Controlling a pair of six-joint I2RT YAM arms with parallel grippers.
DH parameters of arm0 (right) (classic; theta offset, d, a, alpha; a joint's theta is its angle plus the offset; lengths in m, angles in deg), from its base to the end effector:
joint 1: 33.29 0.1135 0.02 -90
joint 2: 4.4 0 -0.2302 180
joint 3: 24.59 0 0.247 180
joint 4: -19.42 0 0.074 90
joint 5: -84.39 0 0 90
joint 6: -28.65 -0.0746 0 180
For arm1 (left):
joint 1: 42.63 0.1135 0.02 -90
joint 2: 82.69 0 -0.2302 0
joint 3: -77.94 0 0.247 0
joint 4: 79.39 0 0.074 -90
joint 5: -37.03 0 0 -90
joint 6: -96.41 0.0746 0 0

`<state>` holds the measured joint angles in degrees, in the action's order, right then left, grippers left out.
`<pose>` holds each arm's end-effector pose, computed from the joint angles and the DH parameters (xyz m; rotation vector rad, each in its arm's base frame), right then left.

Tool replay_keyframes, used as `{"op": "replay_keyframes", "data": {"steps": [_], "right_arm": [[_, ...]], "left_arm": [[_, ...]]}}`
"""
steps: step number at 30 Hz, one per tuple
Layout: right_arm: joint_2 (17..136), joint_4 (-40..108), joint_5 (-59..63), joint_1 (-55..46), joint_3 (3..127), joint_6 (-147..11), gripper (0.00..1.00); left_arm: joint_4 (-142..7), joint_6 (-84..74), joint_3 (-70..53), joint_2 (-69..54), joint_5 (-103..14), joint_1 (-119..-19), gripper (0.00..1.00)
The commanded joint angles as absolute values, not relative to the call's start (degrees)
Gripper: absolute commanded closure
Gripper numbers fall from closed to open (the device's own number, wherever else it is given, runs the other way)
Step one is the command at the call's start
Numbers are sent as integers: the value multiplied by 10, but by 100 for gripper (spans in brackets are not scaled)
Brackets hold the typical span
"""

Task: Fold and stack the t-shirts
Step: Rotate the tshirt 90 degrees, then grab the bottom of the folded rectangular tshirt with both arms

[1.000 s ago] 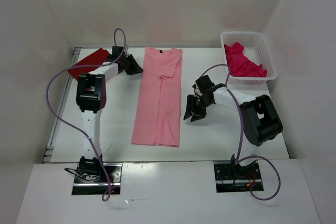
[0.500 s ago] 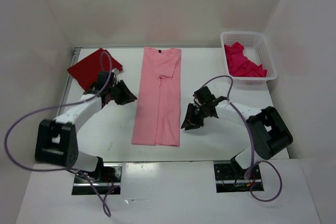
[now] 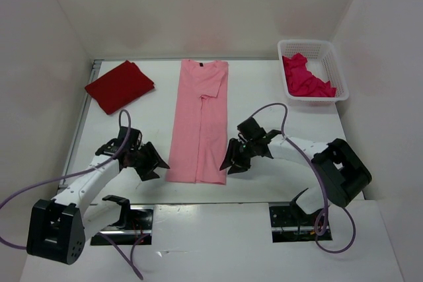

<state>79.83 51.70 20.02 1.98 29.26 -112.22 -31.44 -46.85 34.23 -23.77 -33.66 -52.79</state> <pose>0.2057 0.1850 0.0921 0.2376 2.9320 0.9759 0.1971 -0.0604 0.1170 -0.9294 2.6650 -0.7618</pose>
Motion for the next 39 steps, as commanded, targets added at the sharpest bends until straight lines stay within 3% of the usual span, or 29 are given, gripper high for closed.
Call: {"op": "replay_keyframes", "data": {"steps": [1, 6, 23, 31, 32, 36, 39], "right_arm": [[796, 487, 192, 34, 274, -1153, 53], [802, 493, 181, 45, 252, -1159, 53], [837, 454, 200, 67, 226, -1165, 57], [843, 453, 190, 67, 244, -1165, 73], [843, 453, 190, 67, 244, -1165, 75], [823, 468, 184, 67, 244, -1165, 84], [803, 498, 179, 67, 230, -1158, 92]], "left_arm": [[-290, -516, 356, -246, -356, -529, 36], [-365, -541, 403, -234, -340, -529, 36], [-446, -519, 422, -199, -341, -529, 59], [-457, -489, 415, -157, -321, -529, 70], [-457, -489, 415, -157, -316, -534, 79], [-451, -477, 408, -157, -310, -547, 96], [-420, -477, 391, -166, -298, -569, 100]]}}
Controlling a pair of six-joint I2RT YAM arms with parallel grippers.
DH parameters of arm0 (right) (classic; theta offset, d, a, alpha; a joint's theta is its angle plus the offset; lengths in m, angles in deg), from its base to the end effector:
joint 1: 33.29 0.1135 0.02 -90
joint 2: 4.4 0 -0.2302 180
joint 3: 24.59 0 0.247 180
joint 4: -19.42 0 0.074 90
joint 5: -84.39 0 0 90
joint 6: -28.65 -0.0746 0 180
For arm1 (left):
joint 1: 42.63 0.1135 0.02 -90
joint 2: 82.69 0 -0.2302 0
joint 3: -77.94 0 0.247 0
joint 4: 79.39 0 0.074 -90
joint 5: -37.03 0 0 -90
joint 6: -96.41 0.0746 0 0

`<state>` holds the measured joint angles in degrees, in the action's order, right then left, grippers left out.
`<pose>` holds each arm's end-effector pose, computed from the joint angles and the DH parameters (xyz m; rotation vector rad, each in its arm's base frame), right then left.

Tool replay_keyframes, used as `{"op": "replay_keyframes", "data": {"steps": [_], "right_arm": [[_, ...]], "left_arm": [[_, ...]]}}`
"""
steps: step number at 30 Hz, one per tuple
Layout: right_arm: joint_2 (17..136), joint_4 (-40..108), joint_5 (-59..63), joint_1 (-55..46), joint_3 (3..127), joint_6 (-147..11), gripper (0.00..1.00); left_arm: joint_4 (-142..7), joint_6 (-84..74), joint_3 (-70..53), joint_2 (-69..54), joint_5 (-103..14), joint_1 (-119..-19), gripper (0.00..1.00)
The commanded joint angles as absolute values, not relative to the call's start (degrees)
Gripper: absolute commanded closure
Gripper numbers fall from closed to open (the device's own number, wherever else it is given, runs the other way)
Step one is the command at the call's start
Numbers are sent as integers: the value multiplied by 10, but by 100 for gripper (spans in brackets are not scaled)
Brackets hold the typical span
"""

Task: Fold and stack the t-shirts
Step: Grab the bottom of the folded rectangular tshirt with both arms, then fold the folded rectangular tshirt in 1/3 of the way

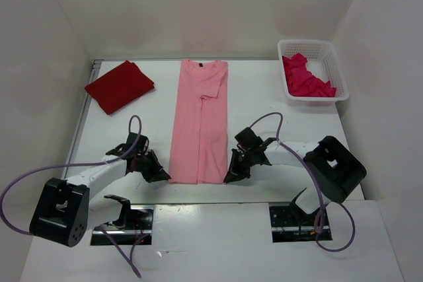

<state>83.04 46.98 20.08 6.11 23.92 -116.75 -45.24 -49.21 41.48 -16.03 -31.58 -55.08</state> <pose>0.1790 0.1889 0.0588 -0.2720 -2.9413 -0.9073 0.1937 -0.0706 0.0713 -0.9400 2.7109 -0.8139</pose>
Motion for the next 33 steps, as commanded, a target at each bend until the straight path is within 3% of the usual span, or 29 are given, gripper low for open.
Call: {"op": "replay_keyframes", "data": {"steps": [1, 8, 12, 17, 26, 33], "right_arm": [[795, 506, 189, 67, 224, -1153, 94], [665, 603, 214, 94, 210, -1173, 100], [663, 694, 207, 7, 316, -1082, 100], [779, 721, 173, -63, 441, -962, 100], [1010, 679, 143, -140, 699, -901, 100], [1116, 673, 163, -179, 802, -879, 100]], "left_arm": [[-410, -477, 391, -174, -287, -575, 100], [-240, -439, 302, -239, -268, -583, 100], [-235, -432, 189, -199, -273, -583, 100], [-304, -414, 124, -106, -285, -521, 100], [-416, -401, -5, 109, -342, -505, 100], [-428, -401, -139, 228, -385, -505, 100]]}}
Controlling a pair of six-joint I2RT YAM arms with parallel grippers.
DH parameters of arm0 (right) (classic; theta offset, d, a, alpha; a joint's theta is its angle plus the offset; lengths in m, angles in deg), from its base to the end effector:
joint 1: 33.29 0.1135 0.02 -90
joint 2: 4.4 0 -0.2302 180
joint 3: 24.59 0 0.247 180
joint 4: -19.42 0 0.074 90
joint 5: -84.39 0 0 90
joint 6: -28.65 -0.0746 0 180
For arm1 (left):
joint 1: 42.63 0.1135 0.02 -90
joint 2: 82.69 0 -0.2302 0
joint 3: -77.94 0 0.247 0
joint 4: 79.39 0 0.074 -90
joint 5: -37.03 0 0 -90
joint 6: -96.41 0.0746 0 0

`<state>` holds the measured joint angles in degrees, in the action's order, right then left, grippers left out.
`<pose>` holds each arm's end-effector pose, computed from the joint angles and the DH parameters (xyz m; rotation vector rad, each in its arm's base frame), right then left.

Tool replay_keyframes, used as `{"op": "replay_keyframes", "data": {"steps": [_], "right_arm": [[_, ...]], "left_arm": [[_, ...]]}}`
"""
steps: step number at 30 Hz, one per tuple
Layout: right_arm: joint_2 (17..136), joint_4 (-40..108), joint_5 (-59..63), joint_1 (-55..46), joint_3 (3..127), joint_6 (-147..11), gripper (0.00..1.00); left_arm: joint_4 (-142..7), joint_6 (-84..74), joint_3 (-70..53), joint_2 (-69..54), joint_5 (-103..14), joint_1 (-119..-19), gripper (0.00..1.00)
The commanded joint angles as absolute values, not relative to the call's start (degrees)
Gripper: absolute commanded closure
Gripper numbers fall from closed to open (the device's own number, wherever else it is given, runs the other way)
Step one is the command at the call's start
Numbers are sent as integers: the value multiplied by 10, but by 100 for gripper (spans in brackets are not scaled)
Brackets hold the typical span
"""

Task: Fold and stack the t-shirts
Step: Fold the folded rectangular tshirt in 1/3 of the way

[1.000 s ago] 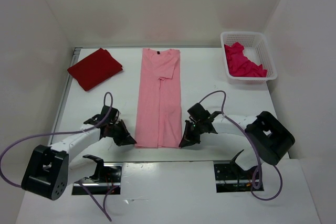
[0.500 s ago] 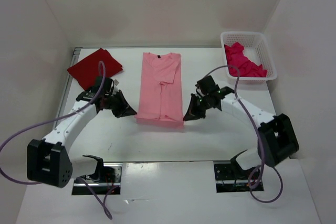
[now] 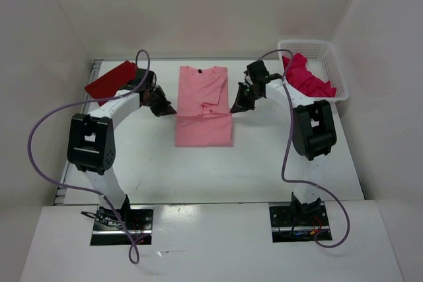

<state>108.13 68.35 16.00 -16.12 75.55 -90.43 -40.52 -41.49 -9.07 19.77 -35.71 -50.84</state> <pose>0.3915 0.1497 0.1474 0.1508 2.7295 0.7534 0.3853 -0.0780 0.1545 -0.7722 2.5180 -0.7505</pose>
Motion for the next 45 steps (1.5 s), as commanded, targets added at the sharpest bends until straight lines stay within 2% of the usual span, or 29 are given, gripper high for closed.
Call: {"op": "replay_keyframes", "data": {"steps": [1, 6, 7, 9, 13, 14, 15, 16, 18, 20, 22, 24, 25, 28, 33, 34, 36, 41, 45], "right_arm": [[1128, 673, 163, -179, 822, -879, 100], [1205, 678, 163, -184, 875, -874, 100], [1211, 678, 163, -184, 890, -874, 99], [1224, 673, 168, -184, 904, -879, 93], [1214, 673, 183, -184, 934, -889, 87], [1209, 673, 183, -184, 934, -896, 83], [1201, 673, 183, -184, 934, -896, 74], [1188, 673, 178, -184, 934, -896, 69], [1172, 673, 172, -184, 920, -896, 57], [1144, 673, 160, -184, 894, -896, 53], [1122, 663, 150, -184, 858, -896, 53], [1088, 642, 157, -176, 819, -901, 67], [1081, 642, 164, -166, 806, -901, 84], [1073, 634, 178, -127, 769, -901, 99], [1025, 586, 178, -86, 640, -924, 100], [1016, 577, 178, -86, 620, -935, 94], [1001, 542, 178, -86, 568, -943, 89], [1025, 536, 144, -86, 536, -948, 89], [1002, 541, 151, -86, 525, -948, 89]], "left_arm": [[-428, -401, -149, 239, -391, -505, 100], [-454, -409, -184, 298, -391, -499, 99], [-459, -409, -184, 304, -391, -499, 96], [-478, -427, -189, 311, -398, -499, 91], [-513, -456, -173, 270, -412, -487, 91], [-513, -456, -168, 261, -417, -487, 89], [-522, -456, -168, 246, -417, -487, 80], [-528, -461, -168, 239, -417, -487, 74], [-528, -462, -150, 211, -417, -487, 69], [-553, -476, -118, 187, -417, -487, 63], [-553, -476, -88, 157, -405, -487, 60], [-579, -491, -29, 126, -388, -487, 63], [-586, -491, -9, 116, -374, -496, 65], [-587, -497, 45, 102, -369, -548, 70], [-594, -497, 116, 86, -362, -588, 69], [-589, -497, 136, 74, -379, -588, 67], [-589, -491, 150, 69, -385, -588, 65], [-568, -485, 155, 98, -417, -583, 65], [-562, -480, 177, 98, -426, -563, 61]]}}
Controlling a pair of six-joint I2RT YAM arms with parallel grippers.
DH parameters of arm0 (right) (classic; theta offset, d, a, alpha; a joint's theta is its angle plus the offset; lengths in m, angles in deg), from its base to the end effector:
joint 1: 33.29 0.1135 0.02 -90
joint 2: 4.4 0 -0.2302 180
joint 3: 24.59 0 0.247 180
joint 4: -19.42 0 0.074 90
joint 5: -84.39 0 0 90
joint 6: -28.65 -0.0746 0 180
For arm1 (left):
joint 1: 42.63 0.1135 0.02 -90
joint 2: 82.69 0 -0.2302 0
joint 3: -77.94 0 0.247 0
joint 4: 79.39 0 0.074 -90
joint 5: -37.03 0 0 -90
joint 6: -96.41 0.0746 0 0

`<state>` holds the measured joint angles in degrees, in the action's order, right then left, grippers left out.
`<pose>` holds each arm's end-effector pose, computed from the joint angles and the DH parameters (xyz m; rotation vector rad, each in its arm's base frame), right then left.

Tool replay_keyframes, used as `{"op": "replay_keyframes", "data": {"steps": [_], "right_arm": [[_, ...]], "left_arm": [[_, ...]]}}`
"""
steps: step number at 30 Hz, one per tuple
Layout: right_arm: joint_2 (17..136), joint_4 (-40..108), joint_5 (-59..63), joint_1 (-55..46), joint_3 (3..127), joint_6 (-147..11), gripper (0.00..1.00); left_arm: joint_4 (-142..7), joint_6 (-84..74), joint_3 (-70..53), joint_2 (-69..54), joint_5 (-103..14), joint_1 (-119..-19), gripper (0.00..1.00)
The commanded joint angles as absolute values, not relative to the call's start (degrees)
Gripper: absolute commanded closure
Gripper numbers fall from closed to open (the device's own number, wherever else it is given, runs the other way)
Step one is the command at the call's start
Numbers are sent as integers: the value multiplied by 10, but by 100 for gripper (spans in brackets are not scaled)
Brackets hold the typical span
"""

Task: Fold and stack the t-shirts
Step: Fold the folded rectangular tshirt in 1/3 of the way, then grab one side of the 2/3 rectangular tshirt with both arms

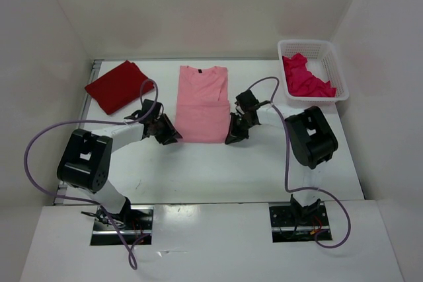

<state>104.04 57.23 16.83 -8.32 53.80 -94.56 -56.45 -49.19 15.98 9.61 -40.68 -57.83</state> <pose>0.3148 0.1780 0.0758 0.0959 2.8940 0.7768 0.3145 -0.1019 0.1010 -0.8240 2.5129 -0.7400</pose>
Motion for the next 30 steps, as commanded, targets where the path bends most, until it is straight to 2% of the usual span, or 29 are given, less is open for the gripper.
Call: {"op": "replay_keyframes", "data": {"steps": [1, 5, 6, 9, 13, 17, 19, 22, 23, 24, 25, 26, 27, 30], "right_arm": [[993, 541, 151, -86, 525, -948, 88], [947, 569, 145, -86, 518, -942, 70], [939, 569, 145, -86, 518, -942, 60], [932, 563, 152, -99, 504, -942, 49], [957, 549, 160, -114, 504, -942, 48], [997, 549, 168, -114, 509, -937, 48], [1004, 541, 180, -114, 509, -937, 50], [1011, 528, 186, -114, 504, -943, 60], [1017, 528, 186, -114, 504, -943, 63], [1017, 528, 192, -114, 504, -943, 67], [1017, 528, 192, -114, 504, -949, 77], [1023, 523, 192, -114, 504, -949, 81], [1023, 523, 192, -114, 504, -949, 89], [1006, 529, 177, -114, 510, -960, 96]], "left_arm": [[-555, -480, 184, 90, -420, -563, 60], [-537, -474, 205, 29, -443, -563, 55], [-537, -474, 210, 10, -460, -563, 54], [-545, -487, 210, 15, -460, -563, 53], [-581, -494, 191, 65, -437, -563, 53], [-575, -488, 160, 128, -431, -563, 58], [-575, -488, 154, 134, -431, -563, 59], [-589, -488, 161, 139, -425, -563, 68], [-589, -488, 166, 139, -425, -563, 74], [-589, -488, 166, 144, -425, -563, 77], [-589, -488, 166, 144, -425, -563, 80], [-589, -488, 166, 144, -425, -563, 82], [-583, -488, 166, 144, -420, -563, 85], [-566, -481, 166, 115, -420, -563, 92]]}}
